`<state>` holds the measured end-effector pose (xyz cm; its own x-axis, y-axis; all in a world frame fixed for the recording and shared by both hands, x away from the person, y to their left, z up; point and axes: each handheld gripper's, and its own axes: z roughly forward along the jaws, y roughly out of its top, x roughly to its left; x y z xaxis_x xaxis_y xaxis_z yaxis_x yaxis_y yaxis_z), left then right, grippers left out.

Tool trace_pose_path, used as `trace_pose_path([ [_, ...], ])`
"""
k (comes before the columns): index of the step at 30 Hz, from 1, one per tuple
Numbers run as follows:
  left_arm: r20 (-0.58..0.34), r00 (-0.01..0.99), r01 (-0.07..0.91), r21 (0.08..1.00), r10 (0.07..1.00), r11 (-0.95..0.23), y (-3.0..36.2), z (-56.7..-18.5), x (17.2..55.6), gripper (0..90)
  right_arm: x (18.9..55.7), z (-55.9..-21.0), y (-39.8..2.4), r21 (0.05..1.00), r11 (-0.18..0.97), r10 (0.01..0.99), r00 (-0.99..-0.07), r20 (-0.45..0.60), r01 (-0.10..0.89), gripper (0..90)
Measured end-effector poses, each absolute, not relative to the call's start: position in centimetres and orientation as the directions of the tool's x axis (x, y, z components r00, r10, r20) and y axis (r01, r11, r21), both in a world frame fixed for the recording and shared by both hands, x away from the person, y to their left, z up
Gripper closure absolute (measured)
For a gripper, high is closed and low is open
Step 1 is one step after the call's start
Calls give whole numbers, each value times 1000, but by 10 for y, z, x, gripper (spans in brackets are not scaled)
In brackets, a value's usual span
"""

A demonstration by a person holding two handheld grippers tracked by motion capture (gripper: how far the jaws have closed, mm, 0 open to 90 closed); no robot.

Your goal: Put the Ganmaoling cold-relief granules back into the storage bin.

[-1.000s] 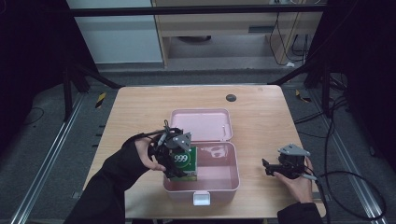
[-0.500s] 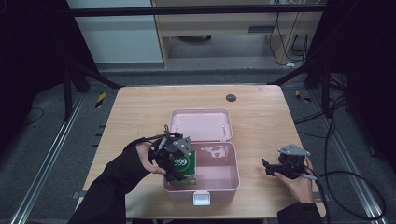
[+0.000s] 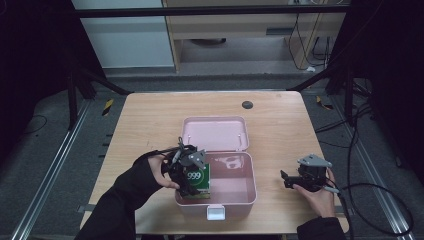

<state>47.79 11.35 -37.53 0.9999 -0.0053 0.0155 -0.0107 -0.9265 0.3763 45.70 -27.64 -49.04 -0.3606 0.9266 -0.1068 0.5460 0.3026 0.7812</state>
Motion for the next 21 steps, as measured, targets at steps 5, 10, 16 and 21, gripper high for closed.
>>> trace_pose_path([
  [5, 14, 1000, -10, 373, -5, -928, 113, -379, 478, 145, 457, -490, -276, 778, 302, 927, -360, -105, 551, 23],
  [10, 9, 1000, -2, 372, 1, -928, 115, -386, 478, 143, 457, -490, -277, 779, 302, 927, -360, -105, 550, 21],
  [16, 17, 1000, -14, 349, -8, -937, 113, -395, 477, 133, 457, -491, -276, 776, 304, 927, -361, -105, 553, 12],
  [21, -2, 1000, -6, 391, -7, -920, 116, -388, 478, 109, 457, -490, -277, 778, 298, 929, -357, -101, 553, 7],
])
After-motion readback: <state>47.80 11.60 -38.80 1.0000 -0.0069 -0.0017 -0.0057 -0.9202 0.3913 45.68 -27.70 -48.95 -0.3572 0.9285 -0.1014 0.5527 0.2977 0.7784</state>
